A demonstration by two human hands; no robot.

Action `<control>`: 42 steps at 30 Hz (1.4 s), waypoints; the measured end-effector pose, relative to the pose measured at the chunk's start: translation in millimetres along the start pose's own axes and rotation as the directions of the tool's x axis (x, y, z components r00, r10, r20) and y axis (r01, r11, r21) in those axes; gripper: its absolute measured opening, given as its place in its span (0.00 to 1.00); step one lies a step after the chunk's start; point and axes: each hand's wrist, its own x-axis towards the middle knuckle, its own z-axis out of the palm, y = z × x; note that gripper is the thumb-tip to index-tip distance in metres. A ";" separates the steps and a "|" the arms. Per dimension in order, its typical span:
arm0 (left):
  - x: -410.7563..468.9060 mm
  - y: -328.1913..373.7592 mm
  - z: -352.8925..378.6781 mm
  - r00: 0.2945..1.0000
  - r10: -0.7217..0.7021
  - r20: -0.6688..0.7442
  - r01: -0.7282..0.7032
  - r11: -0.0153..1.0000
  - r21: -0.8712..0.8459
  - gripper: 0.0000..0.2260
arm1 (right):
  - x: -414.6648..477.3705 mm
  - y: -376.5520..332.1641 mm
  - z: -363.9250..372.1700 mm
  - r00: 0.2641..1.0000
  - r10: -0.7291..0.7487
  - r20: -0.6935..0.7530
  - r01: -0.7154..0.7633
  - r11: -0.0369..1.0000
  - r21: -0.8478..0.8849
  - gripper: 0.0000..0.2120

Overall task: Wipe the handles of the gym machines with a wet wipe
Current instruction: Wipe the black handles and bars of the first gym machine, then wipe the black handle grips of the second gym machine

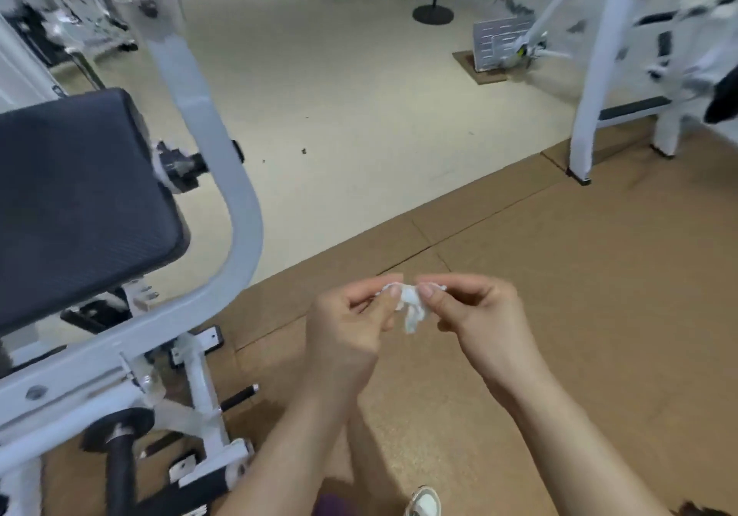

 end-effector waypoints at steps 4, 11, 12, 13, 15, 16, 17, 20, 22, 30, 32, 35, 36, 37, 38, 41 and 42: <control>23.4 18.7 77.0 0.991 -0.025 0.133 0.021 0.999 0.030 0.02 | 16.5 -10.4 -84.5 0.974 0.034 -0.224 0.010 0.981 0.194 0.06; 103.3 43.4 184.3 0.775 -0.143 0.616 0.024 0.980 0.196 0.06 | 92.7 -22.1 -198.9 0.903 0.162 -0.399 -0.003 0.930 0.369 0.12; 119.3 46.0 197.1 0.766 -0.149 0.625 0.031 0.980 0.195 0.05 | 106.8 -23.8 -211.7 0.899 0.195 -0.393 -0.020 0.913 0.406 0.12; 137.2 49.0 210.1 0.764 -0.151 0.627 0.039 0.981 0.189 0.05 | 122.3 -27.1 -224.4 0.894 0.227 -0.386 -0.033 0.894 0.448 0.12; 167.6 54.2 229.5 0.767 -0.147 0.625 0.104 0.989 0.105 0.07 | 149.2 -33.1 -243.2 0.891 0.264 -0.368 -0.050 0.865 0.499 0.12; 191.0 57.3 245.3 0.750 -0.140 0.647 0.163 0.986 0.025 0.08 | 169.9 -37.6 -256.2 0.890 0.263 -0.372 -0.051 0.869 0.492 0.12; 213.2 61.5 259.7 0.732 -0.126 0.669 0.227 0.972 -0.066 0.07 | 189.6 -43.3 -267.7 0.889 0.255 -0.379 -0.057 0.885 0.463 0.13; 279.8 83.4 304.9 0.677 -0.084 0.731 0.419 0.860 -0.290 0.08 | 245.6 -67.1 -301.0 0.907 0.201 -0.371 -0.042 0.918 0.394 0.14; 317.1 101.6 335.8 0.650 -0.081 0.755 0.502 0.792 -0.347 0.11 | 275.1 -83.4 -324.5 0.922 0.152 -0.356 0.004 0.917 0.400 0.14; 432.9 140.8 469.4 0.726 -0.122 0.677 0.299 0.942 -0.151 0.14 | 366.4 -98.6 -431.9 0.845 0.164 -0.509 0.156 0.835 0.528 0.17; 461.9 143.8 504.2 0.657 -0.085 0.749 0.156 0.987 -0.026 0.19 | 390.6 -97.0 -468.3 0.799 0.203 -0.566 0.222 0.776 0.590 0.16; 500.2 146.8 563.7 0.501 -0.099 0.860 -0.021 0.992 0.126 0.20 | 429.8 -102.4 -533.9 0.795 0.198 -0.573 0.245 0.760 0.602 0.09; 509.7 146.6 587.4 0.486 -0.105 0.868 -0.104 0.979 0.176 0.17 | 444.1 -105.4 -558.1 0.790 0.197 -0.580 0.227 0.786 0.575 0.09; 516.9 146.7 612.4 0.505 -0.092 0.858 -0.185 0.960 0.212 0.12 | 458.9 -108.2 -582.4 0.772 0.195 -0.605 0.197 0.831 0.520 0.09; 522.9 146.7 637.1 0.541 -0.064 0.838 -0.244 0.942 0.230 0.08 | 474.4 -109.7 -606.6 0.738 0.185 -0.649 0.160 0.886 0.435 0.10; 541.5 151.7 713.6 0.640 0.045 0.767 -0.304 0.932 0.199 0.12 | 520.8 -111.0 -681.0 0.638 0.103 -0.763 0.002 0.991 0.136 0.13; 548.9 156.4 737.5 0.672 0.060 0.738 -0.277 0.945 0.176 0.14 | 535.3 -112.7 -702.8 0.649 0.066 -0.758 -0.043 0.998 0.050 0.13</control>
